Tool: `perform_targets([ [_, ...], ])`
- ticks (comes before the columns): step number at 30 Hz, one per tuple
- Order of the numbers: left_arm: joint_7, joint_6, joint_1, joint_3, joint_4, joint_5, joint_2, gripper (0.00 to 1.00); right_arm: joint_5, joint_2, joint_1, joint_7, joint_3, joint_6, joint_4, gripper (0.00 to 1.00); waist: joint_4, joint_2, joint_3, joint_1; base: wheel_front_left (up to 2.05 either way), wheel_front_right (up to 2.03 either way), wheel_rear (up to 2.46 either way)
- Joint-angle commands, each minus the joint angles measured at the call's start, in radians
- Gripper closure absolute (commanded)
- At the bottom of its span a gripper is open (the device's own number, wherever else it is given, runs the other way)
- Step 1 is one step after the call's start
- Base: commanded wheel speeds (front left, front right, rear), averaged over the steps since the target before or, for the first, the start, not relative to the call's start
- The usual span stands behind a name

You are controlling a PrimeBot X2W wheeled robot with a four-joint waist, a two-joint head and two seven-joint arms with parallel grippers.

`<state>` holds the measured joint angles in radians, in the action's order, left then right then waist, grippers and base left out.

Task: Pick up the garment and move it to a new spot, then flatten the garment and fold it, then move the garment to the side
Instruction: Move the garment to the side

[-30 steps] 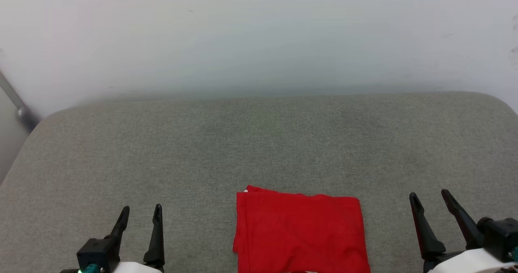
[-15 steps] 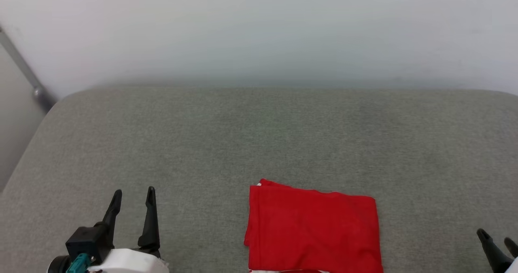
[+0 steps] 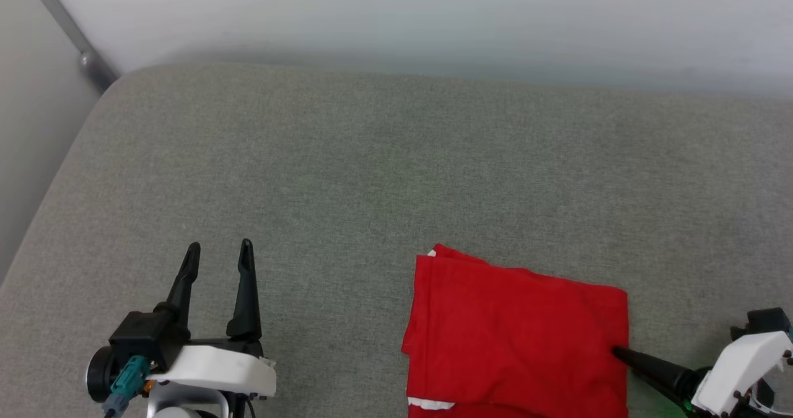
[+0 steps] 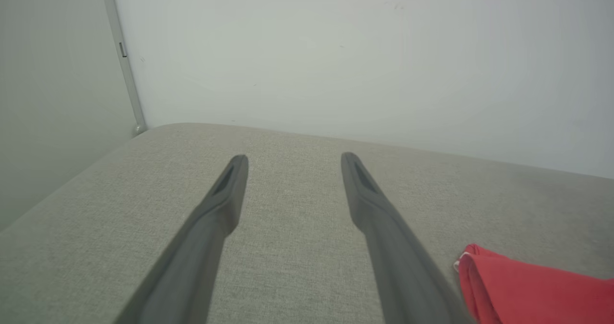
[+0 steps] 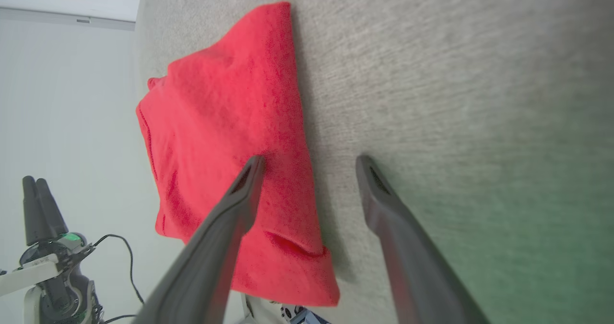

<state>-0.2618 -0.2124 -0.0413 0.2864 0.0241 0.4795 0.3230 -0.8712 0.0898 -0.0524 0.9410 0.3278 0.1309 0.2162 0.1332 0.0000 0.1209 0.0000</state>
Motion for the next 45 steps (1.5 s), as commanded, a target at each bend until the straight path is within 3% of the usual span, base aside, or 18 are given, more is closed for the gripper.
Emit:
perform_targets([
  [1,-0.004,0.009,-0.021,-0.002,-0.006,-0.008,-0.01,0.0,-0.027,-0.015,-0.026,0.017,-0.014,0.0,0.026,0.0,0.022,0.0,0.034,0.0,0.0,0.0,0.0],
  [5,-0.004,0.029,-0.039,-0.004,-0.023,-0.019,-0.023,0.0,-0.062,-0.034,-0.049,0.038,-0.055,-0.001,0.105,0.0,0.033,0.0,0.048,0.0,0.0,0.0,0.0],
  [6,-0.004,0.034,-0.042,-0.005,-0.026,-0.022,-0.026,0.0,-0.067,-0.037,-0.053,0.035,-0.062,-0.001,0.122,0.5,0.034,0.0,0.047,0.0,0.0,0.0,0.0],
  [8,-0.004,0.038,-0.046,-0.002,-0.034,-0.034,-0.028,0.0,-0.08,-0.041,-0.059,0.036,-0.084,-0.001,0.14,1.0,0.034,0.0,0.044,0.0,0.0,0.0,0.0],
  [12,-0.003,0.044,-0.037,-0.008,-0.051,-0.043,-0.034,0.0,-0.091,-0.031,-0.084,0.016,-0.116,-0.001,0.121,1.0,0.022,0.0,0.022,0.0,0.0,0.0,0.0],
  [18,-0.003,0.047,-0.017,-0.009,-0.066,-0.058,-0.031,0.0,-0.019,0.044,-0.093,-0.038,-0.2,0.0,0.053,1.0,-0.014,0.0,-0.031,0.0,0.0,0.0,0.0],
  [23,-0.003,0.051,0.01,-0.004,-0.077,-0.059,-0.033,0.0,0.115,0.134,-0.081,-0.093,-0.308,0.0,-0.009,1.0,-0.083,0.0,-0.09,0.0,0.0,0.0,0.0],
  [25,-0.003,0.051,0.03,-0.001,-0.078,-0.058,-0.038,0.0,0.181,0.169,-0.073,-0.089,-0.346,0.0,-0.037,1.0,-0.144,0.0,-0.12,0.0,0.0,0.0,0.0],
  [28,-0.003,0.048,0.039,-0.001,-0.073,-0.056,-0.04,0.0,0.229,0.194,-0.072,-0.079,-0.356,0.0,-0.057,1.0,-0.193,0.0,-0.123,0.0,0.0,0.0,0.0],
  [29,-0.003,0.05,0.04,-0.001,-0.062,-0.058,-0.045,0.0,0.29,0.215,-0.094,-0.067,-0.368,0.0,-0.07,1.0,-0.276,0.0,-0.112,0.0,0.0,0.0,0.0],
  [34,0.001,0.062,-0.025,0.003,-0.029,-0.076,-0.031,0.0,0.371,0.238,-0.166,-0.104,-0.352,0.0,-0.071,1.0,-0.395,0.0,-0.003,0.0,0.0,0.0,0.0],
  [40,0.043,0.091,-0.184,0.012,0.047,-0.117,0.012,0.0,0.461,0.251,-0.297,-0.204,-0.286,0.0,-0.041,1.0,-0.476,0.0,0.239,0.0,0.0,0.0,0.0],
  [45,0.088,0.124,-0.319,0.029,0.105,-0.157,0.049,0.0,0.526,0.28,-0.417,-0.304,-0.193,-0.001,0.036,1.0,-0.503,0.0,0.393,0.0,0.0,0.0,0.0],
])
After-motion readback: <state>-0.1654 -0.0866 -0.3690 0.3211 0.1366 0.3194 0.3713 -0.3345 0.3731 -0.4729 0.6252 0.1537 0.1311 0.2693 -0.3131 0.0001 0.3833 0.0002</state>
